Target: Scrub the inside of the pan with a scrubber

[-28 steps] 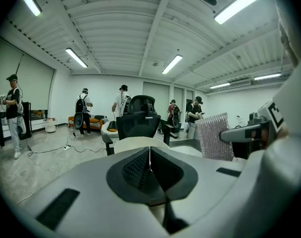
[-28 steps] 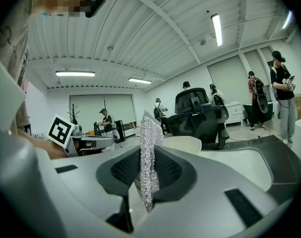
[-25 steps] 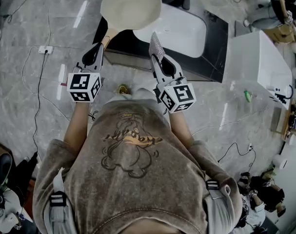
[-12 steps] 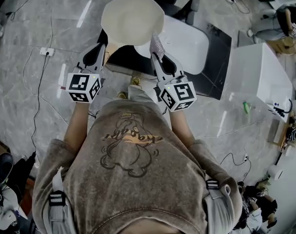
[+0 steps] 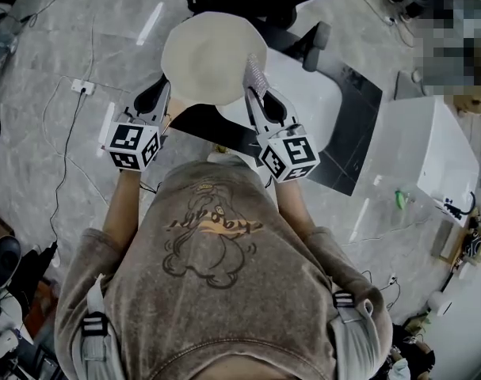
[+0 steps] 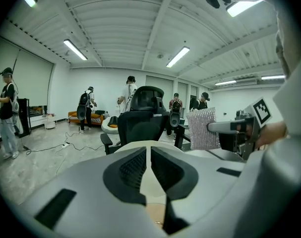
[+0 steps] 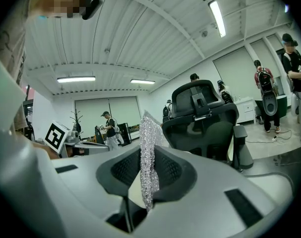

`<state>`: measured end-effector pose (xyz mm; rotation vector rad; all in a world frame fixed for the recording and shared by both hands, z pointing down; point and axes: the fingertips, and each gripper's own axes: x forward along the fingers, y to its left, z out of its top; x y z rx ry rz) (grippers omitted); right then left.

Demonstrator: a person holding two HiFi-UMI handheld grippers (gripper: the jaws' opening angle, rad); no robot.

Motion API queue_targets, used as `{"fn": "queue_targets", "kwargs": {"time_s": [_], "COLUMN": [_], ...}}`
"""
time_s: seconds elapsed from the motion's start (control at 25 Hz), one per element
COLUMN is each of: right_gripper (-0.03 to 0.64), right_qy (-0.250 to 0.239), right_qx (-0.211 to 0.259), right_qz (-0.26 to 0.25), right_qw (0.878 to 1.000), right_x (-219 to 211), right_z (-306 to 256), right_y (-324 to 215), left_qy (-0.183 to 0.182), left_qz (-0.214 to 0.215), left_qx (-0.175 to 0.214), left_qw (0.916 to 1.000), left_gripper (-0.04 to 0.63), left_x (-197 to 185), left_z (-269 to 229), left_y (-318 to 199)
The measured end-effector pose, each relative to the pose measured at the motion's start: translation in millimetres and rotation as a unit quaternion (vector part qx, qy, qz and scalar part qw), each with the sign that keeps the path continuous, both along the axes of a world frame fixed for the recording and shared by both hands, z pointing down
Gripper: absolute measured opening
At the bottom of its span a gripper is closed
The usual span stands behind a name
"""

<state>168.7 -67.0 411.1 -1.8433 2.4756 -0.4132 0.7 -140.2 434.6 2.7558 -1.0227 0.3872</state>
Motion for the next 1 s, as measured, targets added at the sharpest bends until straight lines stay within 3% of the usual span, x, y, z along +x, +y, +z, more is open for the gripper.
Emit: {"fn": "queue_targets", "kwargs": {"time_s": [0.16, 0.2, 0.28, 0.32, 0.4, 0.64, 1.0], "right_gripper": [0.081, 0.081, 0.081, 0.081, 0.081, 0.081, 0.081], "right_qy": [-0.002, -0.002, -0.003, -0.003, -0.001, 0.003, 0.012], "right_qx": [-0.011, -0.014, -0.019, -0.022, -0.025, -0.038, -0.038], "right_qz": [-0.029, -0.033, -0.040, -0.042, -0.045, -0.046, -0.051], "right_qw": [1.000, 0.999, 0.999, 0.999, 0.999, 0.998, 0.998], "right_x": [-0.3, -0.7, -2.3, -3.6, -5.9, -11.5, -21.3], "right_z": [6.7, 8.0, 10.0, 10.6, 11.7, 19.4, 21.4], "right_y": [-17.1, -21.3, -27.4, -30.4, -38.5, -52.9, -70.0], "left_qy": [-0.010, -0.009, -0.009, -0.016, -0.042, -0.122, -0.212], "left_qz": [-0.011, -0.011, -0.004, 0.002, 0.019, 0.060, 0.117], "left_qx": [-0.010, -0.017, -0.037, -0.046, -0.056, -0.111, -0.218], "left_qw": [0.9998, 0.9998, 0.9992, 0.9988, 0.9974, 0.9844, 0.9454], "left_gripper": [0.024, 0.064, 0.225, 0.273, 0.306, 0.307, 0.307], "left_x": [3.7, 5.3, 8.3, 9.1, 9.3, 5.2, 0.4], "left_z": [3.0, 4.0, 8.6, 12.0, 20.0, 62.6, 132.9], "left_y": [-8.4, -10.8, -13.2, -13.5, -14.7, -5.6, 22.4]}}
